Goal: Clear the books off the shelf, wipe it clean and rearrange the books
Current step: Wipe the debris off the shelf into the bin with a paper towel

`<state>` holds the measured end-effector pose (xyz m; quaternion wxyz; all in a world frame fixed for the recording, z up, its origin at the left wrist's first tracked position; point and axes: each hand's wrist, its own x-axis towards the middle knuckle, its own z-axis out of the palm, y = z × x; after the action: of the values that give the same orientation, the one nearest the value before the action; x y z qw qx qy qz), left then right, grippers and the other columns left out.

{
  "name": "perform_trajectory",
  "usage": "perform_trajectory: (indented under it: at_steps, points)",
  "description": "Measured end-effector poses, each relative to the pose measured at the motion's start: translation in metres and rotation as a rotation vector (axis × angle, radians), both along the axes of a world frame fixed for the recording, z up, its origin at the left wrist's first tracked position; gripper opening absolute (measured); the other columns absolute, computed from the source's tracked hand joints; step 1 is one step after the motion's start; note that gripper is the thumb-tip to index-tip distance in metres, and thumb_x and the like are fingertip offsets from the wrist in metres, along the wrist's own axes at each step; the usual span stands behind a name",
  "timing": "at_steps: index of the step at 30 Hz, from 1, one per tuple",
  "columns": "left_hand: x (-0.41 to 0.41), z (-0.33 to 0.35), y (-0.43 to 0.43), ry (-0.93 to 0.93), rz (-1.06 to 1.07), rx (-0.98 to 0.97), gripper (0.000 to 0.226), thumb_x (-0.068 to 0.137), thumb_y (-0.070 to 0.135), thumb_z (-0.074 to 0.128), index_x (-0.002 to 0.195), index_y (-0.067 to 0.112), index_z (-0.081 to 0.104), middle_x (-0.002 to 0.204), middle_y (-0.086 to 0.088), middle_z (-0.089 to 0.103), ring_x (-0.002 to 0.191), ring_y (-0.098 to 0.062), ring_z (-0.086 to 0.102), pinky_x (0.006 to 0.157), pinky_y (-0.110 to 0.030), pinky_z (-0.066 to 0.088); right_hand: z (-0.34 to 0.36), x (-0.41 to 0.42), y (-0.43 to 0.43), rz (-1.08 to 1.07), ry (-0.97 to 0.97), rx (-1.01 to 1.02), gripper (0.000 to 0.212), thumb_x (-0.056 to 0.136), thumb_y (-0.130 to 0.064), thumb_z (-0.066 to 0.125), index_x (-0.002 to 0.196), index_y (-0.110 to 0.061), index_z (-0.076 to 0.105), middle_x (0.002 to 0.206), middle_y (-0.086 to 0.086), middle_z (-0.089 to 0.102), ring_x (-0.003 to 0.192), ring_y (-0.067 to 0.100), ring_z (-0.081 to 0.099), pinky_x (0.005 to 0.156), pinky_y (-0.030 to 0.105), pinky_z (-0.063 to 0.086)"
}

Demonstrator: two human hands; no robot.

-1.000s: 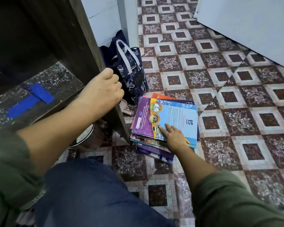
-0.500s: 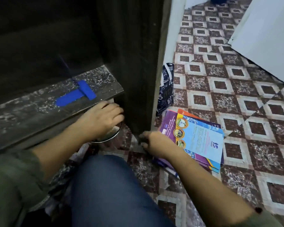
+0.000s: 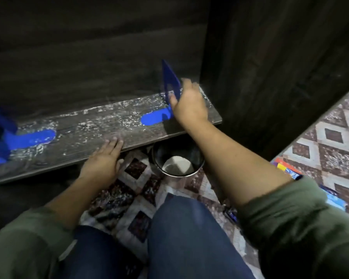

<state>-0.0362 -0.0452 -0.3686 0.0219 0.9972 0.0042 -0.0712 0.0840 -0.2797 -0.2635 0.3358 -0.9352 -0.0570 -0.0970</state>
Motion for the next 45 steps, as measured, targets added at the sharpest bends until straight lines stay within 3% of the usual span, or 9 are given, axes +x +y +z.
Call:
perform_trajectory:
  at_steps: [6,14,25,28,32,36,41,45]
  points:
    - [0.004,0.001,0.009,-0.015,0.013,-0.178,0.056,0.103,0.033,0.032,0.155,0.023,0.013,0.161,0.003,0.007,0.149,-0.018,0.006,0.118,-0.036,0.016,0.018,0.023,0.012,-0.01,0.059,-0.161,0.029,0.098,-0.027,0.048,0.116,-0.009,0.06,0.113,0.018,0.064,0.103,0.037,0.06,0.083,0.039,0.048]
    - [0.002,0.0,0.011,-0.025,0.012,-0.207,0.057,0.102,0.026,0.036,0.154,0.023,0.015,0.161,0.001,0.007,0.149,-0.017,0.005,0.119,-0.035,0.015,0.027,0.004,0.034,0.05,-0.122,-0.369,0.026,0.1,-0.021,0.043,0.114,-0.005,0.057,0.113,0.018,0.058,0.101,0.041,0.059,0.078,0.041,0.045]
    - [0.005,0.015,0.016,0.092,0.008,-0.155,0.061,0.1,0.019,0.035,0.155,0.024,0.011,0.162,0.004,0.003,0.148,-0.013,0.004,0.12,-0.033,0.013,0.034,-0.021,0.048,0.034,-0.064,-0.39,0.027,0.099,-0.01,0.041,0.12,-0.002,0.055,0.118,0.018,0.056,0.105,0.04,0.059,0.08,0.04,0.045]
    - [0.0,0.016,0.018,0.082,0.013,-0.141,0.059,0.101,0.021,0.034,0.155,0.023,0.011,0.162,0.005,0.003,0.148,-0.013,0.004,0.12,-0.031,0.012,0.038,-0.033,0.047,0.012,-0.079,-0.318,0.026,0.099,-0.015,0.043,0.116,-0.001,0.056,0.116,0.018,0.057,0.104,0.039,0.059,0.08,0.04,0.045]
    - [-0.01,0.005,0.032,0.076,-0.003,-0.121,0.057,0.104,0.03,0.028,0.155,0.026,0.003,0.162,0.006,-0.005,0.149,-0.015,-0.004,0.121,-0.039,0.008,0.042,-0.074,0.044,0.044,-0.138,-0.277,0.027,0.099,-0.022,0.041,0.107,-0.001,0.057,0.11,0.02,0.058,0.099,0.038,0.058,0.077,0.038,0.043]
    - [-0.022,-0.007,0.041,0.002,-0.027,-0.142,0.056,0.104,0.035,0.026,0.154,0.032,0.001,0.161,0.008,-0.007,0.148,-0.016,-0.009,0.121,-0.039,-0.001,0.028,-0.126,0.043,0.139,-0.055,-0.312,0.028,0.099,-0.023,0.042,0.109,-0.001,0.056,0.113,0.019,0.057,0.099,0.039,0.058,0.076,0.039,0.041]
    - [-0.026,-0.016,0.047,-0.099,-0.015,-0.126,0.054,0.104,0.036,0.027,0.154,0.032,0.007,0.162,0.006,-0.001,0.149,-0.018,-0.004,0.12,-0.039,-0.003,-0.009,-0.171,0.04,0.227,0.051,-0.386,0.025,0.098,-0.022,0.043,0.116,-0.005,0.047,0.114,0.015,0.056,0.096,0.039,0.059,0.068,0.037,0.036]
    - [-0.023,-0.022,0.044,-0.128,0.02,-0.116,0.054,0.104,0.037,0.027,0.154,0.032,0.009,0.162,0.006,0.001,0.149,-0.019,-0.002,0.119,-0.038,-0.003,-0.05,-0.186,0.049,0.233,0.212,-0.371,0.023,0.099,-0.021,0.042,0.115,-0.006,0.043,0.115,0.016,0.055,0.102,0.04,0.058,0.073,0.04,0.038]
